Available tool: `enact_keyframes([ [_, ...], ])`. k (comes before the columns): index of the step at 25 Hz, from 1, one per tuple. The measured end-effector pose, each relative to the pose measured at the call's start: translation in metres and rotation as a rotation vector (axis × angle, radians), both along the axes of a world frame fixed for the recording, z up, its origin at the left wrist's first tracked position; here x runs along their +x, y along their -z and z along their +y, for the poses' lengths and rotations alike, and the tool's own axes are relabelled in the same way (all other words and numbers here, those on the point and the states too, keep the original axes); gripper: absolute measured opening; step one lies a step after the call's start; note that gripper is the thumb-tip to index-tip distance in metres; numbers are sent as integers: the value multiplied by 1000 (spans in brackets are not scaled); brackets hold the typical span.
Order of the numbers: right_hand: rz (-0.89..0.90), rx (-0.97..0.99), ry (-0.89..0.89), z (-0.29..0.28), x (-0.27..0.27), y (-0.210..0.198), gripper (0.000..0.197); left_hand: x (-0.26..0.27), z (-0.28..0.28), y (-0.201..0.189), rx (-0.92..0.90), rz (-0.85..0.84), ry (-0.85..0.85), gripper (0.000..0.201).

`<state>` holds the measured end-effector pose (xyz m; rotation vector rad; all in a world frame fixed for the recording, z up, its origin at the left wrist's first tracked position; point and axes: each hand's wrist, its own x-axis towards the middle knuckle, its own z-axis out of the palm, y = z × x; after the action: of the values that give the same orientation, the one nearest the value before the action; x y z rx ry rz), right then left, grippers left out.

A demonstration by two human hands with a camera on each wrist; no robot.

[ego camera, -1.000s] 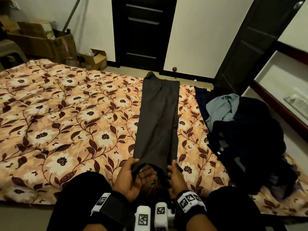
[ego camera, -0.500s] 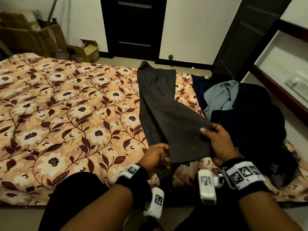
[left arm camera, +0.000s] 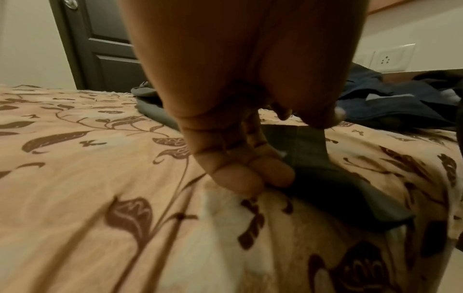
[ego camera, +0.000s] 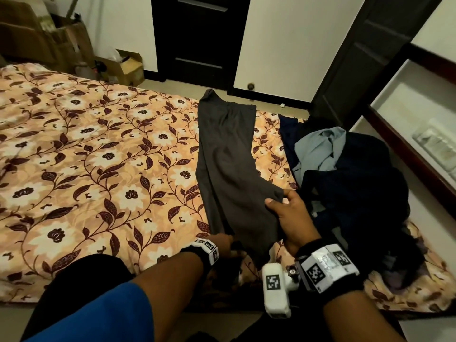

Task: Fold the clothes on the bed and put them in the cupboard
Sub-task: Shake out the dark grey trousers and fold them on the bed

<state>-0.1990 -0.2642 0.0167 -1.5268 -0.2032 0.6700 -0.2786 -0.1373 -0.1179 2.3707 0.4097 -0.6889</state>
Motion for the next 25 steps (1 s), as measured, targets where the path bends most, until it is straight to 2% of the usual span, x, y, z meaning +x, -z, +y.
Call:
enact_keyframes([
  [4, -36, -21, 4, 4, 1, 7, 26, 16, -6, 12, 72, -1, -59, 51],
  [6, -90, -62, 25, 1, 5, 8, 25, 18, -12, 9, -8, -49, -148, 54],
  [7, -117, -77, 27, 0, 8, 9, 22, 17, -13, 8, -44, -114, -209, 48],
  [9, -158, -93, 9, -1, 7, 10, 20, -3, -15, 10, -119, -298, -548, 25],
  [10, -178, -89, -6, 1, 4, 10, 21, -25, -12, 10, -164, -371, -760, 22],
  [12, -207, -92, -59, 13, -10, 14, 25, -72, 1, 23, -273, -441, -1150, 31],
  [14, -216, -124, -134, 29, -33, 22, 31, -114, 16, 36, -418, -425, -1391, 37],
  [15, -199, -97, -158, 37, -45, 23, 37, -126, 24, 43, -389, -407, -1417, 39],
  [17, -95, 96, -155, 50, -61, 18, 49, -134, 34, 51, -324, -328, -1385, 39],
  [19, 45, 340, -60, 51, -66, 15, 49, -135, 34, 44, -356, -241, -1365, 43],
  [20, 103, 397, -7, 47, -65, 19, 45, -133, 33, 41, -376, -249, -1423, 50],
  [22, 172, 267, 83, 33, -67, 50, 40, -133, 35, 34, -483, -226, -1410, 65],
  [25, 200, -136, 103, 11, -78, 117, 53, -134, 37, 36, -669, -235, -1538, 80],
])
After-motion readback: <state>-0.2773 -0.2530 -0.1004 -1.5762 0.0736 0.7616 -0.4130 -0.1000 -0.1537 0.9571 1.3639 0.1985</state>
